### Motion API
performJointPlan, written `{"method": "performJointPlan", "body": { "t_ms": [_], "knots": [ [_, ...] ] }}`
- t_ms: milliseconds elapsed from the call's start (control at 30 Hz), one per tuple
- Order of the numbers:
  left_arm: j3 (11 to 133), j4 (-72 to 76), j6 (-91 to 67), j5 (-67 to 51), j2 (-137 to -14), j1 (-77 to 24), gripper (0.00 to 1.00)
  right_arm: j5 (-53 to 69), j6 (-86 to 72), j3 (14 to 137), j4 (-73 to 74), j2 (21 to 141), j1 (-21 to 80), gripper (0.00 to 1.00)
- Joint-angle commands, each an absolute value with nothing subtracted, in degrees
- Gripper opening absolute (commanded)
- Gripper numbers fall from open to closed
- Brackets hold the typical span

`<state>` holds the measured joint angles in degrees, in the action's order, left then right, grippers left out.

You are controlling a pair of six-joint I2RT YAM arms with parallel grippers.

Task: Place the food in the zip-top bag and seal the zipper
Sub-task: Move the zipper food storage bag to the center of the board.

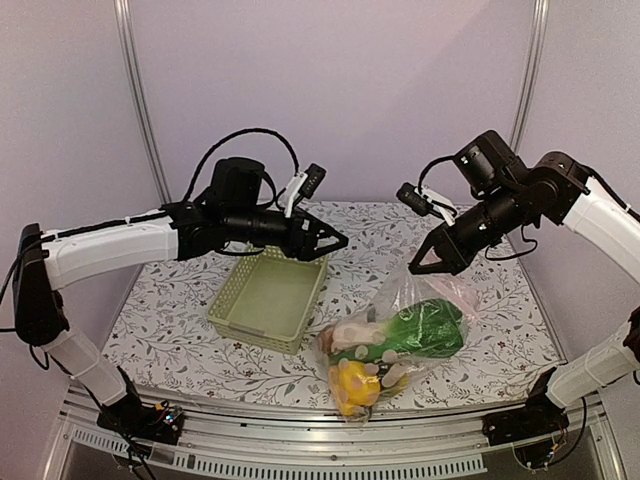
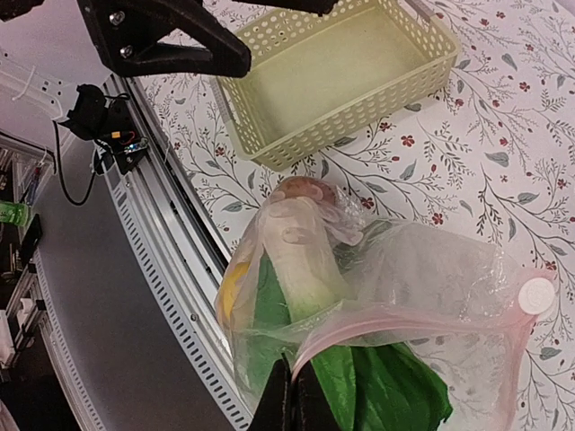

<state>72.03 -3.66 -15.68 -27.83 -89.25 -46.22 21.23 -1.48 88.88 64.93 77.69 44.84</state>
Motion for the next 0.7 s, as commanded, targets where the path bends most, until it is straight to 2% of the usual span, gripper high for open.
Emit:
{"method": "performJointPlan", "body": {
  "t_ms": [0, 300, 667],
  "knots": [
    [72.07, 1.22, -17.46, -29.07, -90.03, -45.62, 0.7, 20.84, -5.07, 85.65, 67.3, 77.78, 45.08, 0.0],
    [77.49, 11.04, -20.76, -44.34, -102.05, -45.64, 0.72, 34.02, -3.92, 92.87, 61.92, 76.48, 45.05, 0.01],
    [74.14, 30.01, -25.99, -58.62, -104.66, -46.12, 0.7, 39.22, -3.42, 95.08, 63.32, 78.91, 45.13, 0.0]
  ]
}}
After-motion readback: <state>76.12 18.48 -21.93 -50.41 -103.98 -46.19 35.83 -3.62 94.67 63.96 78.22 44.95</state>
